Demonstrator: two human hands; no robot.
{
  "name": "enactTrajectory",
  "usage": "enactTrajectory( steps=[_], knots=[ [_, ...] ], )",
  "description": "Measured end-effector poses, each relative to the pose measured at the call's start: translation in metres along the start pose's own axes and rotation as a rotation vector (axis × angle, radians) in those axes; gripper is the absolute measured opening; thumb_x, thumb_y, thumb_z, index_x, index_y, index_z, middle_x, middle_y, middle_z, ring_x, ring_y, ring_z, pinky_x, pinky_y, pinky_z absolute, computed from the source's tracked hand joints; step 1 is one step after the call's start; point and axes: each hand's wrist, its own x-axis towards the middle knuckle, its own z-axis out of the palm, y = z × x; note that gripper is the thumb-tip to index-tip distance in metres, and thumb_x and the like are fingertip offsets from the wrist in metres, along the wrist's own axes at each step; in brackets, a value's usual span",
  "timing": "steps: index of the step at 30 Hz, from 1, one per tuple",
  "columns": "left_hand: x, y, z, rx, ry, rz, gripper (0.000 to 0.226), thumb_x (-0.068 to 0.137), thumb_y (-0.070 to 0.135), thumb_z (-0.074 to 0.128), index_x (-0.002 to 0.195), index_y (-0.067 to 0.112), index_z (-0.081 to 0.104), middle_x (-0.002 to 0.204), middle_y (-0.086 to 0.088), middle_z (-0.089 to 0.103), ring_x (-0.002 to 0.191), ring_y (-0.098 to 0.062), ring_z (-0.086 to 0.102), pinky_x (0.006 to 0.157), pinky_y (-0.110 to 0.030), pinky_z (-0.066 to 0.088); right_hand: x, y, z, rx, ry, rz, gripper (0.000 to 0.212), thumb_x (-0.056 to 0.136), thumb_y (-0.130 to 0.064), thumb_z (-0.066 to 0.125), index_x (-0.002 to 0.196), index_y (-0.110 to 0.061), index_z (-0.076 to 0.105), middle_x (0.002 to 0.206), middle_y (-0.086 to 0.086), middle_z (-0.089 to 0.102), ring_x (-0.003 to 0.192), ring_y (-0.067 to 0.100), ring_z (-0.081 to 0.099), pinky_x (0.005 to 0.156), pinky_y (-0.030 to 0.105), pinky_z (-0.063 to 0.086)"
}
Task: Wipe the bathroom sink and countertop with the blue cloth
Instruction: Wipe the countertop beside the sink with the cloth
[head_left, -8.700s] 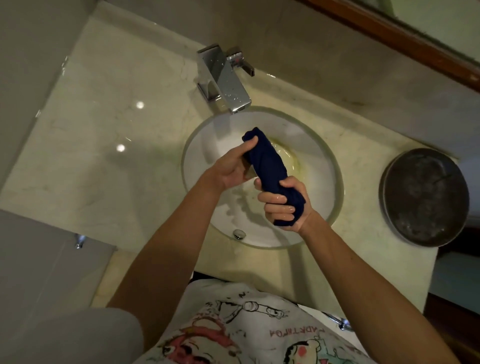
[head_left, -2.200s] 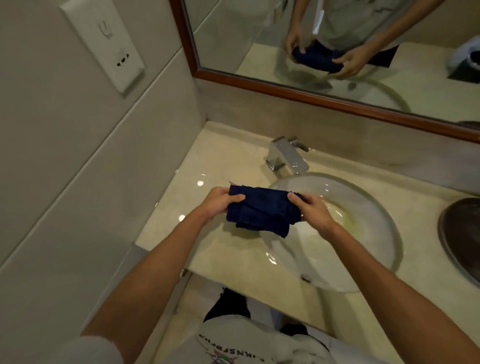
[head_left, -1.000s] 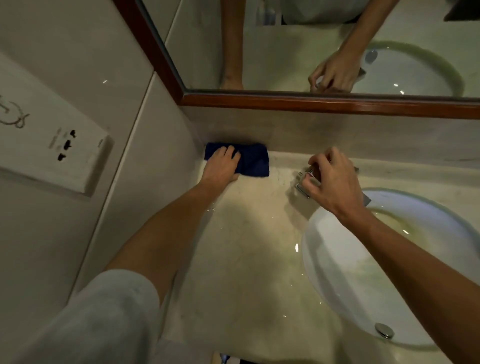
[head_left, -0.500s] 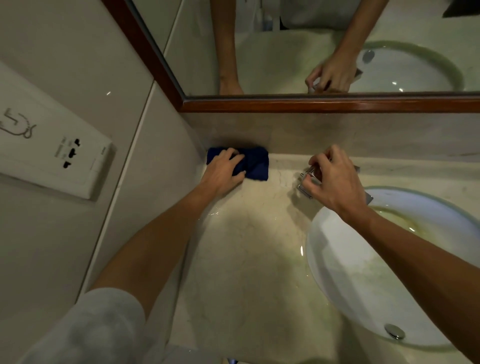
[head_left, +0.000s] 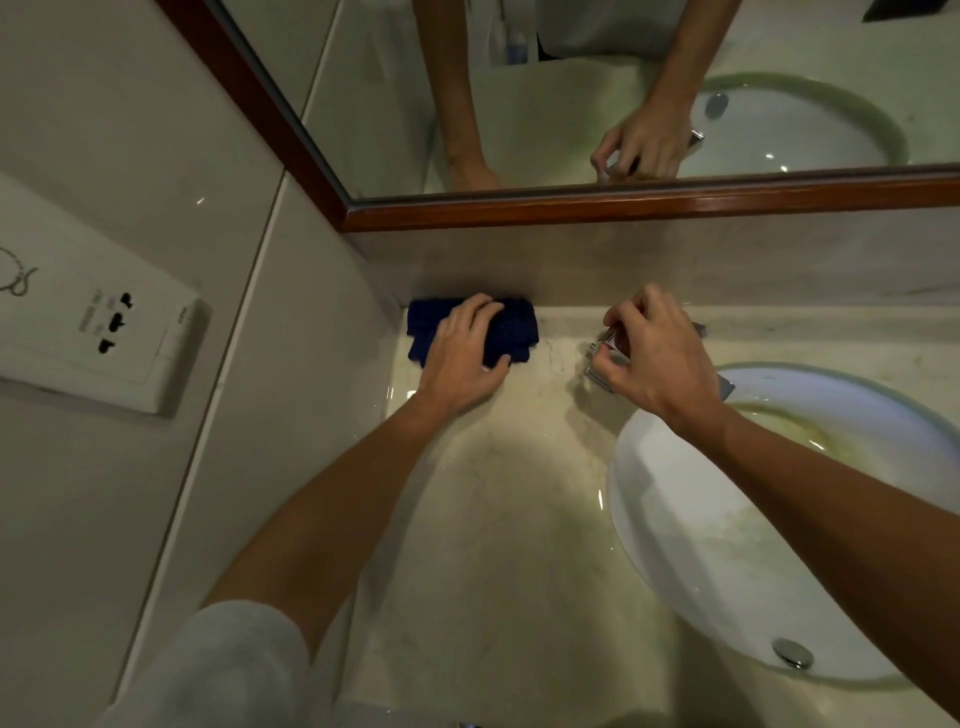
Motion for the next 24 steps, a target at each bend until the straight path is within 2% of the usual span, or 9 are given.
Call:
enactTrajectory(
  steps=[2, 5, 8, 10, 12, 14, 16, 20, 24],
  knots=[
    [0.001, -0.023, -0.005, 0.039, -0.039, -0.085, 0.081, 0.080, 0.050, 0.074, 0.147, 0.013, 0.044, 0.146, -0.010, 0.043, 0.133, -0.027, 0.040, 0.112, -0.041, 0.034, 0.000, 0.000, 0.000, -0.007, -0.001, -0.004, 0.039, 0.090, -0.041, 0.066, 0.116, -0.013, 0.062, 0.110, 0.006, 0.049, 0.098, 0.020, 0.048, 0.083, 0.036, 0.051],
    [0.013, -0.048, -0.008, 0.242, -0.242, -0.030, 0.082, 0.085, 0.054, 0.074, 0.147, 0.007, 0.047, 0.142, -0.019, 0.048, 0.126, -0.037, 0.046, 0.102, -0.050, 0.045, 0.000, -0.001, 0.000, -0.012, 0.003, -0.008, 0.038, 0.090, -0.041, 0.066, 0.116, -0.013, 0.062, 0.109, 0.006, 0.049, 0.097, 0.020, 0.047, 0.082, 0.037, 0.052],
    [0.027, -0.056, -0.010, 0.444, -0.318, 0.148, 0.063, 0.084, 0.039, 0.080, 0.128, -0.003, 0.062, 0.121, -0.025, 0.062, 0.099, -0.042, 0.062, 0.069, -0.048, 0.058, 0.000, -0.001, 0.000, -0.021, 0.015, -0.022, 0.037, 0.090, -0.039, 0.066, 0.114, -0.011, 0.062, 0.107, 0.008, 0.050, 0.096, 0.022, 0.048, 0.081, 0.036, 0.050],
    [0.033, -0.057, -0.011, 0.631, -0.293, 0.237, 0.053, 0.078, 0.022, 0.086, 0.120, -0.004, 0.066, 0.110, -0.024, 0.067, 0.086, -0.038, 0.066, 0.049, -0.040, 0.054, 0.000, -0.001, 0.000, -0.031, 0.017, -0.030, 0.036, 0.090, -0.038, 0.066, 0.114, -0.010, 0.063, 0.106, 0.009, 0.051, 0.096, 0.023, 0.049, 0.080, 0.036, 0.048],
    [0.037, -0.057, -0.014, 0.765, -0.256, 0.323, 0.050, 0.074, 0.012, 0.086, 0.118, -0.001, 0.068, 0.102, -0.019, 0.069, 0.079, -0.031, 0.068, 0.041, -0.032, 0.047, 0.001, 0.000, 0.000, -0.041, 0.023, -0.036, 0.036, 0.090, -0.037, 0.065, 0.113, -0.010, 0.063, 0.105, 0.010, 0.051, 0.095, 0.024, 0.049, 0.079, 0.035, 0.045],
    [0.040, -0.056, -0.017, 0.820, -0.250, 0.368, 0.048, 0.075, 0.012, 0.085, 0.119, 0.003, 0.067, 0.098, -0.015, 0.070, 0.075, -0.028, 0.068, 0.040, -0.029, 0.043, 0.000, 0.001, 0.001, -0.040, 0.039, -0.044, 0.035, 0.089, -0.036, 0.064, 0.111, -0.009, 0.063, 0.104, 0.011, 0.052, 0.094, 0.025, 0.049, 0.077, 0.035, 0.044],
    [0.038, -0.054, -0.017, 0.838, -0.276, 0.336, 0.048, 0.082, 0.015, 0.078, 0.127, 0.008, 0.062, 0.106, -0.014, 0.068, 0.081, -0.029, 0.068, 0.043, -0.031, 0.043, 0.000, 0.000, 0.002, -0.041, 0.052, -0.055, 0.033, 0.089, -0.035, 0.064, 0.109, -0.008, 0.063, 0.102, 0.011, 0.052, 0.093, 0.026, 0.049, 0.077, 0.037, 0.046],
    [0.026, -0.061, -0.016, 0.732, -0.285, 0.132, 0.042, 0.095, 0.016, 0.064, 0.135, 0.012, 0.053, 0.129, -0.019, 0.058, 0.099, -0.040, 0.062, 0.052, -0.037, 0.043, 0.000, 0.000, 0.002, -0.057, 0.034, -0.055, 0.035, 0.091, -0.036, 0.064, 0.113, -0.009, 0.061, 0.107, 0.011, 0.053, 0.097, 0.026, 0.049, 0.082, 0.037, 0.045],
    [0.012, -0.063, -0.023, 0.686, -0.341, 0.013, 0.052, 0.096, 0.041, 0.062, 0.140, 0.017, 0.047, 0.134, -0.015, 0.053, 0.113, -0.041, 0.055, 0.065, -0.043, 0.052, 0.001, -0.001, -0.001, -0.050, 0.039, -0.054, 0.036, 0.091, -0.036, 0.062, 0.114, -0.009, 0.061, 0.107, 0.012, 0.053, 0.098, 0.027, 0.049, 0.081, 0.038, 0.045]
  ],
)
